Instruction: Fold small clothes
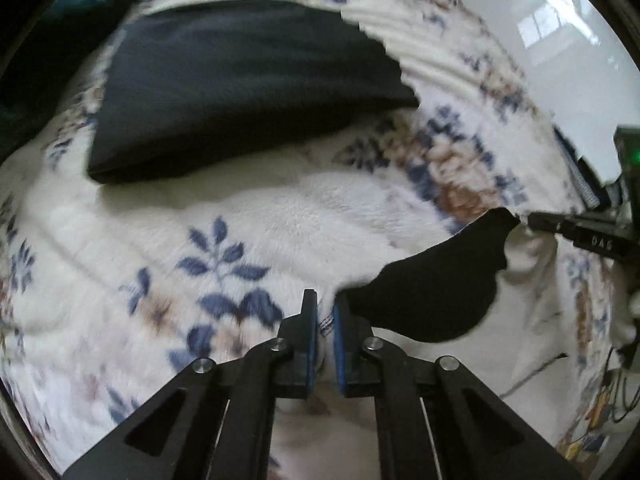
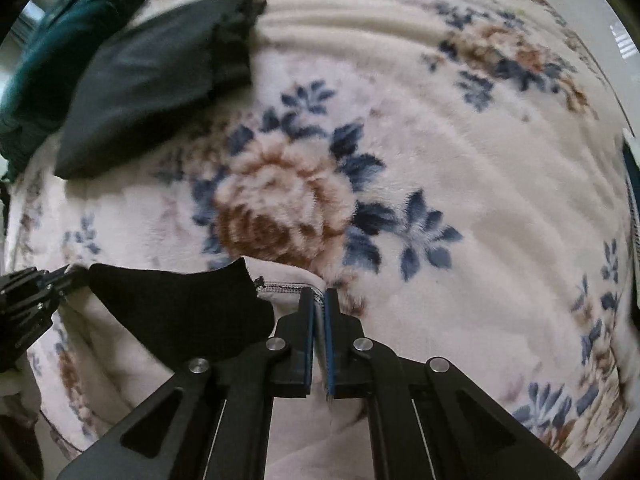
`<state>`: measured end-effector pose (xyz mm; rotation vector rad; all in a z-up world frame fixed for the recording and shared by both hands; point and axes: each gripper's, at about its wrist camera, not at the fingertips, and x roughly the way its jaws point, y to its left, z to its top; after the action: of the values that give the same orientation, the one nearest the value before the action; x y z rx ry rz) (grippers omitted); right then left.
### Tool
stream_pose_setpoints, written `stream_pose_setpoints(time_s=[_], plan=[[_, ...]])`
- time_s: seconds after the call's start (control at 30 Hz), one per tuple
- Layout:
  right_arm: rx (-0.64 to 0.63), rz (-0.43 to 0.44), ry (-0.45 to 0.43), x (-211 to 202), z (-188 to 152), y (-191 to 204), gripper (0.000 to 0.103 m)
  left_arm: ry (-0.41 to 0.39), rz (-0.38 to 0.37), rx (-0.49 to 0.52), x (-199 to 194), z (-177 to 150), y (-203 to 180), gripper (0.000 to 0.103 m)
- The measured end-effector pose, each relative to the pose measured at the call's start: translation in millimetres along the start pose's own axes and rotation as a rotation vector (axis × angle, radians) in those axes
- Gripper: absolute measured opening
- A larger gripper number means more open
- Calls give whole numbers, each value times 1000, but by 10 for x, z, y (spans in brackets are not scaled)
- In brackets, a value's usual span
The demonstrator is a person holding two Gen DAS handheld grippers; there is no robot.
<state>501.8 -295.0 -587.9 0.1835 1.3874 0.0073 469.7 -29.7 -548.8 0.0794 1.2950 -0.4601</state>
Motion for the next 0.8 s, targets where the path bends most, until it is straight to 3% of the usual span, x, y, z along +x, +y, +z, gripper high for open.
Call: stream_pose_setpoints(time_s=[0.17, 0.37, 0.5, 0.67, 0.7, 0.8], plan=[[35, 54, -70, -529, -404, -37, 4, -71, -47, -65, -616, -345, -130, 5], [78, 118, -89, -1178, -1481, -28, 4, -60, -90, -154, -1068, -1044, -422, 5], [110, 128, -20, -1273, -2202, -77, 4, 24, -110, -233, -1067, -1617, -512, 6], [113, 150, 131, -1022, -2975, -146, 5, 227, -143, -353, -695, -2337, -457, 12], [108, 132, 168, -942, -3083, -170, 9, 257, -142, -382, -667, -2448, -435, 19], [92, 103, 301, -765, -3297, -259, 31, 289, -140, -447, -716, -2669, -359, 22]])
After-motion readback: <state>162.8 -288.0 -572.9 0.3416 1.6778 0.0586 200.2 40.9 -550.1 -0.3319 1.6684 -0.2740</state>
